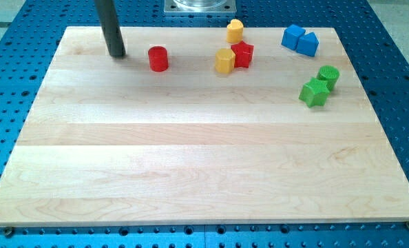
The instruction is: Move the red circle to the center left
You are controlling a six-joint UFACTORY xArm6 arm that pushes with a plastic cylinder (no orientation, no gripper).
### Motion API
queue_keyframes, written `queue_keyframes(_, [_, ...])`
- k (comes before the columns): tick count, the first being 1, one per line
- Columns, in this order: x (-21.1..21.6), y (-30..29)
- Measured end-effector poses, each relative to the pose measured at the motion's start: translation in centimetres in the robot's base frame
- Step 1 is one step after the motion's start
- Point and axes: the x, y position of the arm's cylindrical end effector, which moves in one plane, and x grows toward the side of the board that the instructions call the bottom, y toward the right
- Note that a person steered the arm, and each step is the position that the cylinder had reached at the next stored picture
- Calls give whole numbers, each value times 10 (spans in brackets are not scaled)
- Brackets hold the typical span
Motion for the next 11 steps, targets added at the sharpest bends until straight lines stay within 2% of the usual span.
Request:
queue_keyframes(1, [1, 86])
queue_keyframes(2, [18, 119])
queue_keyframes(3, [58, 16])
queue_keyframes(4, [111, 2])
queue_keyframes(5, [97, 9])
queue_keyframes(6, [51, -3])
queue_keyframes(7, [119, -38])
queue_keyframes(8, [124, -27])
queue_keyframes(9, [113, -70])
queue_keyframes(10, [151, -57])
queue_keyframes(11, [139, 15])
